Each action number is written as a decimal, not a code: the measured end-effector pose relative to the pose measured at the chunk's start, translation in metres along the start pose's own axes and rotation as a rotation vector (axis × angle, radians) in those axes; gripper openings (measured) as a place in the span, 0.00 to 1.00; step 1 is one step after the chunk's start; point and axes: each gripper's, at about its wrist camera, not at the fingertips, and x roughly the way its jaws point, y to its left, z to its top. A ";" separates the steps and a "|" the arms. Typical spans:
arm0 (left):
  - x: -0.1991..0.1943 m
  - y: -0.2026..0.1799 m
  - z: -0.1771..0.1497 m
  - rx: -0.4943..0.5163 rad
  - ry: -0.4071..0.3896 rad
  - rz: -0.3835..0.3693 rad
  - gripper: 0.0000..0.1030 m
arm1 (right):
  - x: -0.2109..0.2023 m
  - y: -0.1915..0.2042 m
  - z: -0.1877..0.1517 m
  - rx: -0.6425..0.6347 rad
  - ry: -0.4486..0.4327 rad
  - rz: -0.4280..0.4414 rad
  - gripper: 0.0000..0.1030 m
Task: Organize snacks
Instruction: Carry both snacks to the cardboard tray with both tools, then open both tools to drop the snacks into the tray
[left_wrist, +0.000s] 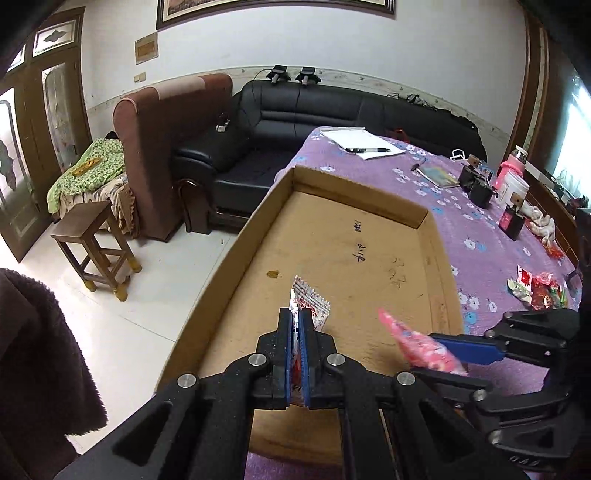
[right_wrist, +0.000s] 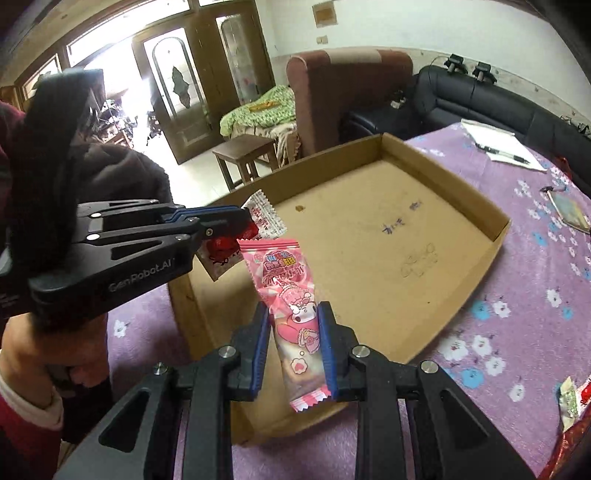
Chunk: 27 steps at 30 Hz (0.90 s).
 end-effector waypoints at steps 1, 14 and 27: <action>0.000 0.000 0.000 0.001 0.002 0.001 0.03 | 0.004 0.000 0.000 0.001 0.007 -0.003 0.24; 0.015 0.004 0.000 -0.005 0.034 0.008 0.05 | 0.018 -0.003 -0.003 -0.012 0.045 -0.030 0.25; 0.010 -0.002 0.002 -0.002 0.007 0.051 0.73 | -0.009 -0.008 0.000 -0.029 -0.010 -0.103 0.60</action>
